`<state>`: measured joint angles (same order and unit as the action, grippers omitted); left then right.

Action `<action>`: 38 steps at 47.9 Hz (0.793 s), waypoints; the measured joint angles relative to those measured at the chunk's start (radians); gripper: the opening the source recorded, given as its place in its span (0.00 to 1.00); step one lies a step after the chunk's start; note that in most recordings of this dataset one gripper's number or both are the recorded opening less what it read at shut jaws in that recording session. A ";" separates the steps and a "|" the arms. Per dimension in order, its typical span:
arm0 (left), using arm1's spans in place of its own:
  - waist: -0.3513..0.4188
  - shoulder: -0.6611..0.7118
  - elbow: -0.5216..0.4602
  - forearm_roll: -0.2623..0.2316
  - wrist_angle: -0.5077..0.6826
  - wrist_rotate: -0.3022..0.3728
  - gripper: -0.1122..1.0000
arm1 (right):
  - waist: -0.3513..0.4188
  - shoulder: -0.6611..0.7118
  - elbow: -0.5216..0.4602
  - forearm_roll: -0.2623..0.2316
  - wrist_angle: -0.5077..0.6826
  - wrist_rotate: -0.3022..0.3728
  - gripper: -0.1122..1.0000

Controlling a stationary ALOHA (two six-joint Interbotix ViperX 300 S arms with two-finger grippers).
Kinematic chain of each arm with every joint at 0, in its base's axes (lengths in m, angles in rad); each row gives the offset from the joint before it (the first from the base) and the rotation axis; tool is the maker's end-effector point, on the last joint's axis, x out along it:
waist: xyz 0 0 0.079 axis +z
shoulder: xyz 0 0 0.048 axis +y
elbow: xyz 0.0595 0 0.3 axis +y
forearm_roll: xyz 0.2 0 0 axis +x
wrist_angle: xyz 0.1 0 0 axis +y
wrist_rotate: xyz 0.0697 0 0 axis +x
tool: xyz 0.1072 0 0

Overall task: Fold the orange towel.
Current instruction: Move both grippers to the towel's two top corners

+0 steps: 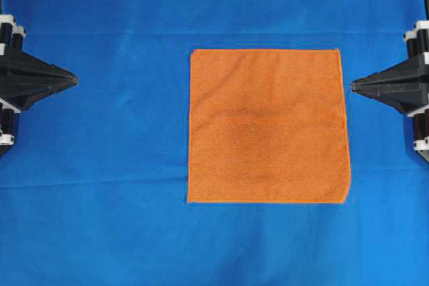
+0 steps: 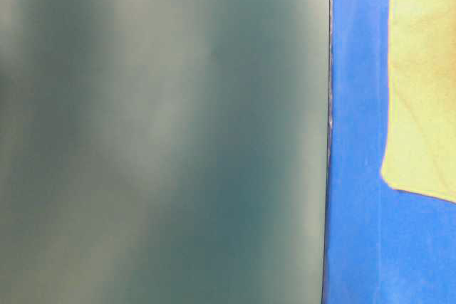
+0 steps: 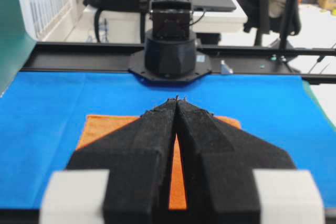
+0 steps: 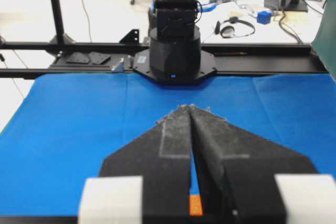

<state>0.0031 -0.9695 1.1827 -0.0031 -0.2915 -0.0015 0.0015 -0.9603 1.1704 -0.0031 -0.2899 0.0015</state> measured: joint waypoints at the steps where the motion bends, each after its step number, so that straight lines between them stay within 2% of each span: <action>1: 0.000 0.000 0.000 0.000 0.000 0.000 0.10 | 0.000 0.000 0.000 0.000 0.000 0.000 0.10; 11: 0.000 0.069 0.000 -0.021 0.003 -0.003 0.10 | -0.015 -0.002 -0.017 0.012 0.103 0.015 0.10; 17: 0.009 0.155 -0.026 -0.023 -0.006 -0.003 0.10 | -0.084 -0.011 -0.028 0.040 0.222 0.035 0.10; 22: 0.032 0.249 -0.064 -0.023 -0.014 -0.005 0.10 | -0.150 -0.011 -0.028 0.043 0.302 0.048 0.10; 30: 0.115 0.405 -0.132 -0.023 -0.015 -0.009 0.11 | -0.278 0.008 -0.026 0.044 0.382 0.069 0.10; 34: 0.155 0.480 -0.169 -0.023 -0.015 -0.014 0.20 | -0.333 0.037 -0.021 0.044 0.393 0.081 0.11; 38: 0.181 0.554 -0.202 -0.025 -0.015 -0.012 0.39 | -0.390 0.083 -0.012 0.044 0.394 0.089 0.11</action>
<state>0.1841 -0.4157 0.9802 -0.0276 -0.3068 -0.0138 -0.3881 -0.8774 1.1582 0.0414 0.1043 0.0905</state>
